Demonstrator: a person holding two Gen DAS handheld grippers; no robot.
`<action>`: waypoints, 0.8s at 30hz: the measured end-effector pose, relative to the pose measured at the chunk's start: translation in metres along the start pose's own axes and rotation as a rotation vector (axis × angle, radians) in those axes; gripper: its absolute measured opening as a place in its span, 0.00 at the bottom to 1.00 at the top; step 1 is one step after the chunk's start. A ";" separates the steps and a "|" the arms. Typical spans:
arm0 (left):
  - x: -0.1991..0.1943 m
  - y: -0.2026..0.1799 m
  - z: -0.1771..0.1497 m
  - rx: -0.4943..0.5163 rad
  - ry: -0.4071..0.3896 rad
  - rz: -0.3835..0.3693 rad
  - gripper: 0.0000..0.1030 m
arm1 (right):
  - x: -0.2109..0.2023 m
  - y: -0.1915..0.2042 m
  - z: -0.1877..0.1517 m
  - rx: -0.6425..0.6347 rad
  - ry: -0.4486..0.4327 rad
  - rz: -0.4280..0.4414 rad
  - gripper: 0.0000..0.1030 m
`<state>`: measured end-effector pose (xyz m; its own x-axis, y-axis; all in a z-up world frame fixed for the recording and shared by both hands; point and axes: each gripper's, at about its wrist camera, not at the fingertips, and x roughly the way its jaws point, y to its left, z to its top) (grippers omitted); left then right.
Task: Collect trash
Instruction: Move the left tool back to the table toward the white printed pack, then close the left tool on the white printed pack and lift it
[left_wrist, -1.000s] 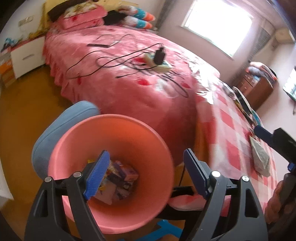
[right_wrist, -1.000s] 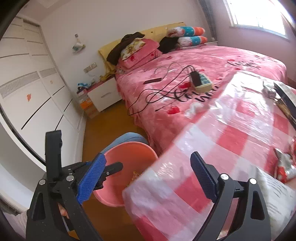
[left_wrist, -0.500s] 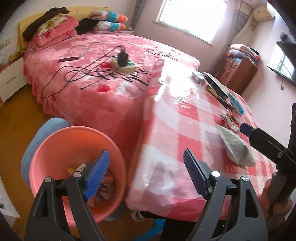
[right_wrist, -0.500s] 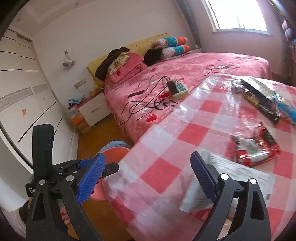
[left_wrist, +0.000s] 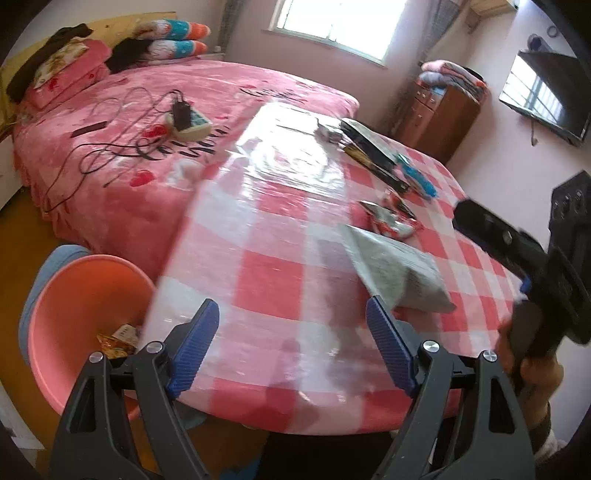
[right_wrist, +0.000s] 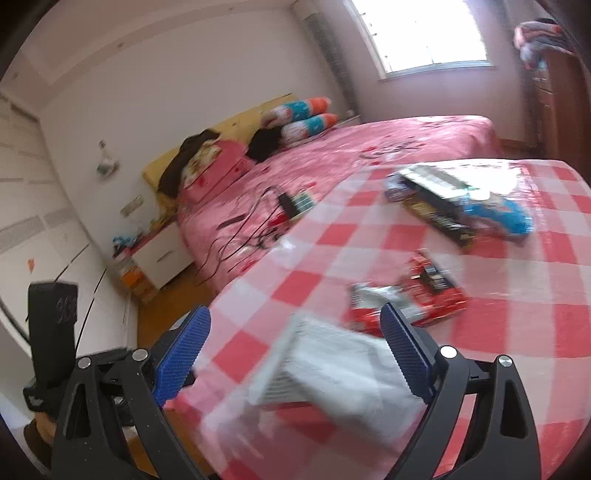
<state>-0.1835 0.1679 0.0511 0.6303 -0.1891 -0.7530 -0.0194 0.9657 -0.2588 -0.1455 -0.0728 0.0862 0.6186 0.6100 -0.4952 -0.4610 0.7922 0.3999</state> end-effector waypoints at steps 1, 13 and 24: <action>0.001 -0.005 0.000 0.008 0.006 -0.006 0.80 | -0.004 -0.008 0.002 0.013 -0.010 -0.015 0.89; 0.013 -0.075 -0.010 0.071 0.098 -0.118 0.80 | -0.027 -0.084 0.009 0.113 -0.055 -0.128 0.89; 0.045 -0.107 0.001 0.044 0.138 -0.131 0.80 | -0.019 -0.125 -0.001 0.175 -0.003 -0.147 0.89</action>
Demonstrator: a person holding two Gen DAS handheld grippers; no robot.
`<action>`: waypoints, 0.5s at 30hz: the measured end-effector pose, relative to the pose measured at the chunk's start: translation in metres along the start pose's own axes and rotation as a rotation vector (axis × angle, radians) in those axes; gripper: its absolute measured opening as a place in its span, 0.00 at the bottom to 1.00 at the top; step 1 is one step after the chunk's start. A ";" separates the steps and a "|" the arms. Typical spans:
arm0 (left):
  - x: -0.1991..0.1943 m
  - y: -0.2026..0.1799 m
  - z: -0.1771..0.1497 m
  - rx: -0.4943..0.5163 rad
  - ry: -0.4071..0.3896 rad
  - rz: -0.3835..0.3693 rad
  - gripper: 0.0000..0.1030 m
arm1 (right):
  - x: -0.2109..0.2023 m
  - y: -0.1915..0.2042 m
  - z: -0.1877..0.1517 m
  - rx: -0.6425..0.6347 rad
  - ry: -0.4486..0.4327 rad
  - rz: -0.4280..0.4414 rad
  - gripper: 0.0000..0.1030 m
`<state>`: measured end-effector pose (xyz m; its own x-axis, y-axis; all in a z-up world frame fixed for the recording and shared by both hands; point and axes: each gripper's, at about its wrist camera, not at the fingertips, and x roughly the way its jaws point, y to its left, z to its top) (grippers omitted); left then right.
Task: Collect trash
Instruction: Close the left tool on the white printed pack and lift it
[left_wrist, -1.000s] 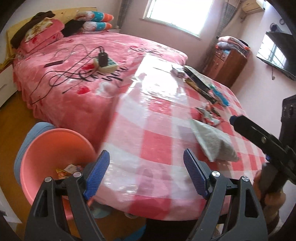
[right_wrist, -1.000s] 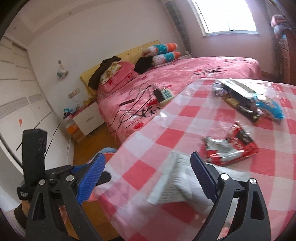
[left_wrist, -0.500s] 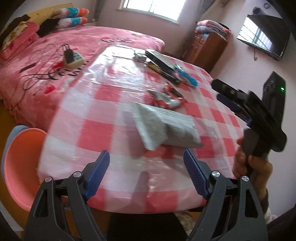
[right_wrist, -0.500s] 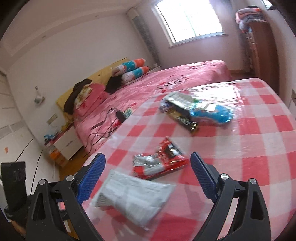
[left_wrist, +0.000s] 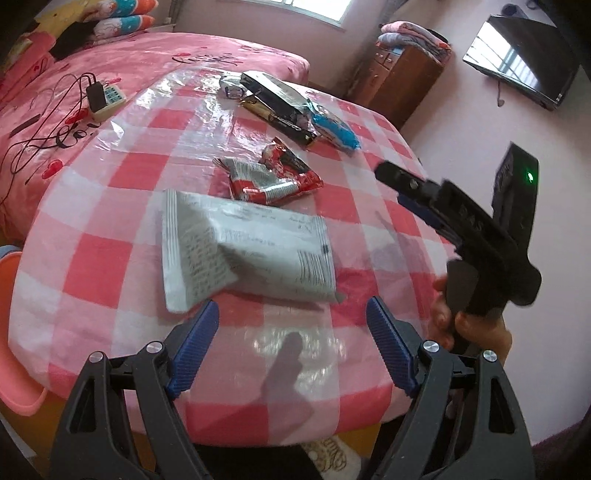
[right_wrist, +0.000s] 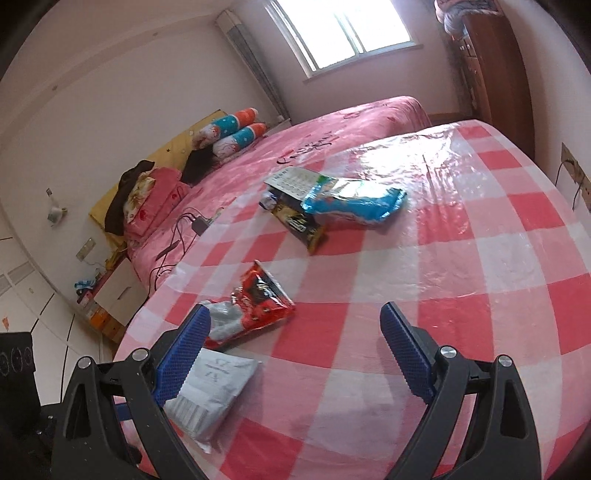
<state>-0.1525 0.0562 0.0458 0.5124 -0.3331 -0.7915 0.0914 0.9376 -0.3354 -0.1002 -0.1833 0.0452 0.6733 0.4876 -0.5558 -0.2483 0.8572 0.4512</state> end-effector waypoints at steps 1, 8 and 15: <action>0.002 0.001 0.004 -0.010 -0.004 0.005 0.80 | 0.001 -0.002 0.001 0.002 0.001 -0.001 0.89; 0.014 0.002 0.029 -0.035 -0.024 0.059 0.80 | 0.005 -0.017 0.006 0.041 0.004 0.010 0.89; 0.034 0.006 0.049 -0.040 -0.026 0.170 0.80 | 0.006 -0.025 0.008 0.075 0.006 0.041 0.89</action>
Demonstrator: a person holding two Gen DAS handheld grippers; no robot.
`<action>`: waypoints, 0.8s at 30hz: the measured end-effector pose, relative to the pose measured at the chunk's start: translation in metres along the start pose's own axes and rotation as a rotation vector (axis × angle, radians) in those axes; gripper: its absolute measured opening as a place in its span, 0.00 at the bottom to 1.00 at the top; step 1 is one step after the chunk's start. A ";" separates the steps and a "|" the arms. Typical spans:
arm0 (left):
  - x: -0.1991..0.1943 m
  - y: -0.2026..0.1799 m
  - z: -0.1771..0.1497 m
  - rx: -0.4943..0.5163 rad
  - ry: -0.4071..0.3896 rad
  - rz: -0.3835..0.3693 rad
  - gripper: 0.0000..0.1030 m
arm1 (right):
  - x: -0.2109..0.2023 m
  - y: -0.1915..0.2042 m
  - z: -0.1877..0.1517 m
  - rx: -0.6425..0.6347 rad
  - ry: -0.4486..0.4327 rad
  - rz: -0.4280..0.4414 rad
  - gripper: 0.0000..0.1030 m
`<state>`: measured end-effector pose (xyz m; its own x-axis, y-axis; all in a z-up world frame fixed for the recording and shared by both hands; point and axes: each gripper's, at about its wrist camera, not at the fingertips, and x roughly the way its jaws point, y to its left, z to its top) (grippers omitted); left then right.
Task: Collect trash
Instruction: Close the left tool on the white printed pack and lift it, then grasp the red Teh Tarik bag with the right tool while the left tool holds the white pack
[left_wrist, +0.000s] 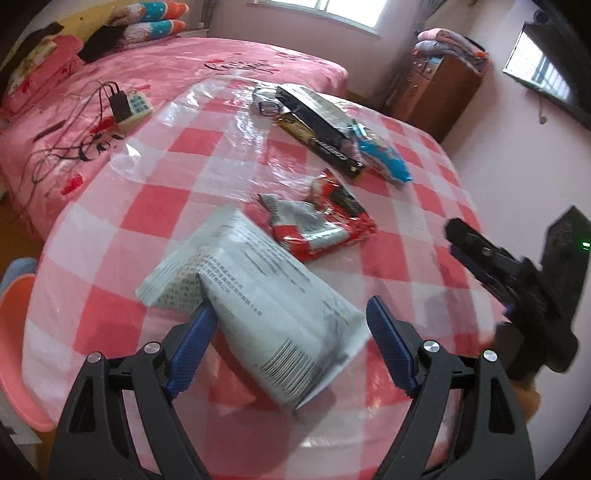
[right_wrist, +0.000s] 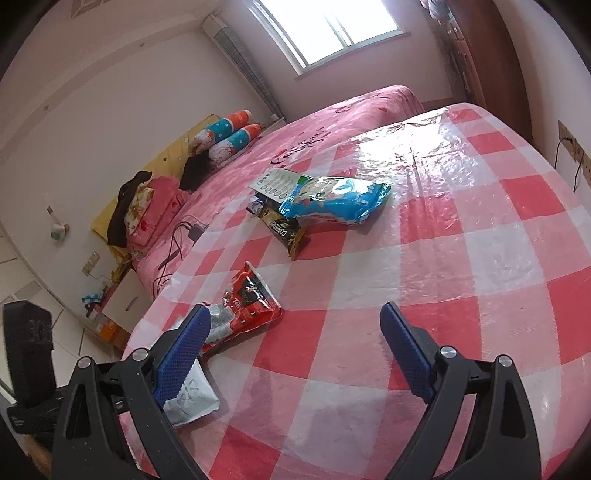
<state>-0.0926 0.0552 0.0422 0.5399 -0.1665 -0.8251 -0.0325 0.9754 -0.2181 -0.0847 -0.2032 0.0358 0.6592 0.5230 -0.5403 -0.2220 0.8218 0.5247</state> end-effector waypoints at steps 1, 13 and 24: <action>0.004 -0.001 0.003 0.008 0.000 0.026 0.80 | 0.000 0.000 0.000 0.001 0.000 0.003 0.89; 0.036 -0.019 0.024 0.132 -0.008 0.281 0.82 | 0.001 -0.004 0.001 0.035 0.014 0.041 0.89; 0.042 -0.023 0.018 0.224 -0.049 0.359 0.66 | 0.002 -0.004 0.001 0.041 0.026 0.056 0.89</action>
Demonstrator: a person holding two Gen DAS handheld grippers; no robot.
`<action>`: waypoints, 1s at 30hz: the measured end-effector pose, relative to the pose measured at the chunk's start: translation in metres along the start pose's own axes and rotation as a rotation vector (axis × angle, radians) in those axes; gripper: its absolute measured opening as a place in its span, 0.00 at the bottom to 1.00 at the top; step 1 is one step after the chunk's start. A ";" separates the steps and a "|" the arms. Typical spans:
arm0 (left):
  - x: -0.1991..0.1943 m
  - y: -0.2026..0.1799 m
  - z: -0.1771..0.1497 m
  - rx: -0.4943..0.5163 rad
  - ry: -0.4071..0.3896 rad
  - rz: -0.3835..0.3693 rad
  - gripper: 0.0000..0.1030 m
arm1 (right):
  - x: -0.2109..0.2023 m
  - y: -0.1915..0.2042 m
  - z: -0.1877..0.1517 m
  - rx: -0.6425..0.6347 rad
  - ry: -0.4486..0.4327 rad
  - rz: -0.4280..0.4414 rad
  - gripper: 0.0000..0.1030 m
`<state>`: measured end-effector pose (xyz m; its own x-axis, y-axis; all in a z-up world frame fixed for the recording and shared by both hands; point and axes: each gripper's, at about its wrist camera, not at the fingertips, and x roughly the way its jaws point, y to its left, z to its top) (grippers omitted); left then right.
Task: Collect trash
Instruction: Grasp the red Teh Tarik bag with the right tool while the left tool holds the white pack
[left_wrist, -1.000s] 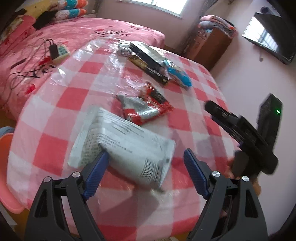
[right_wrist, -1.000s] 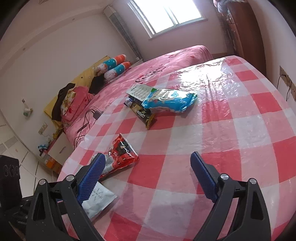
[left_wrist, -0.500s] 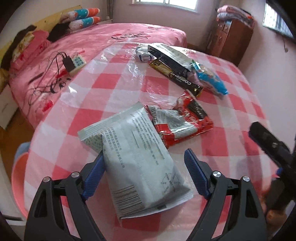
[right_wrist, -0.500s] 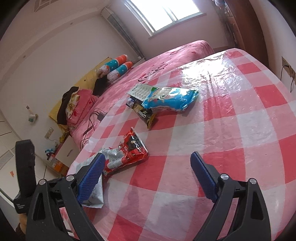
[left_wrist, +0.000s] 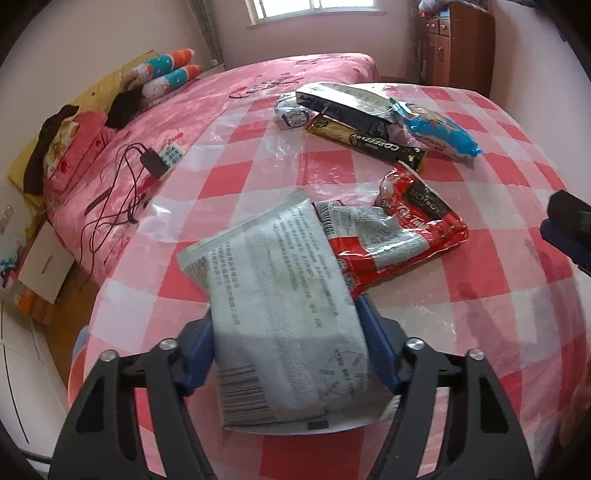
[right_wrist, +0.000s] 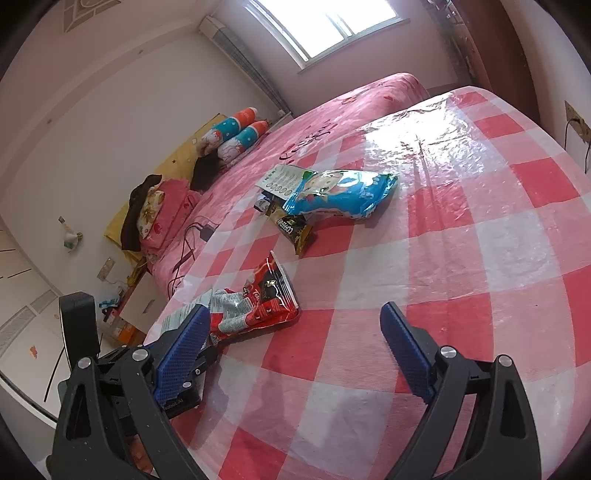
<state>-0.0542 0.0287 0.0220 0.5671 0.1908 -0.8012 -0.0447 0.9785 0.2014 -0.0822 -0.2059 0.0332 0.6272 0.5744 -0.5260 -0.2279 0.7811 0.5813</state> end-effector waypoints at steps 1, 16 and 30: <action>-0.001 0.000 0.000 -0.001 0.000 -0.003 0.65 | 0.000 0.000 0.000 -0.001 0.001 -0.002 0.89; -0.016 0.033 0.041 0.014 -0.127 -0.016 0.62 | 0.008 0.006 -0.002 -0.035 0.025 -0.020 0.89; 0.015 -0.003 0.055 0.235 -0.054 -0.091 0.63 | 0.009 0.009 -0.004 -0.059 0.043 -0.008 0.89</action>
<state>0.0001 0.0242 0.0402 0.6036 0.0917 -0.7920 0.1975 0.9452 0.2599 -0.0813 -0.1923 0.0312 0.5966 0.5769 -0.5579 -0.2669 0.7982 0.5400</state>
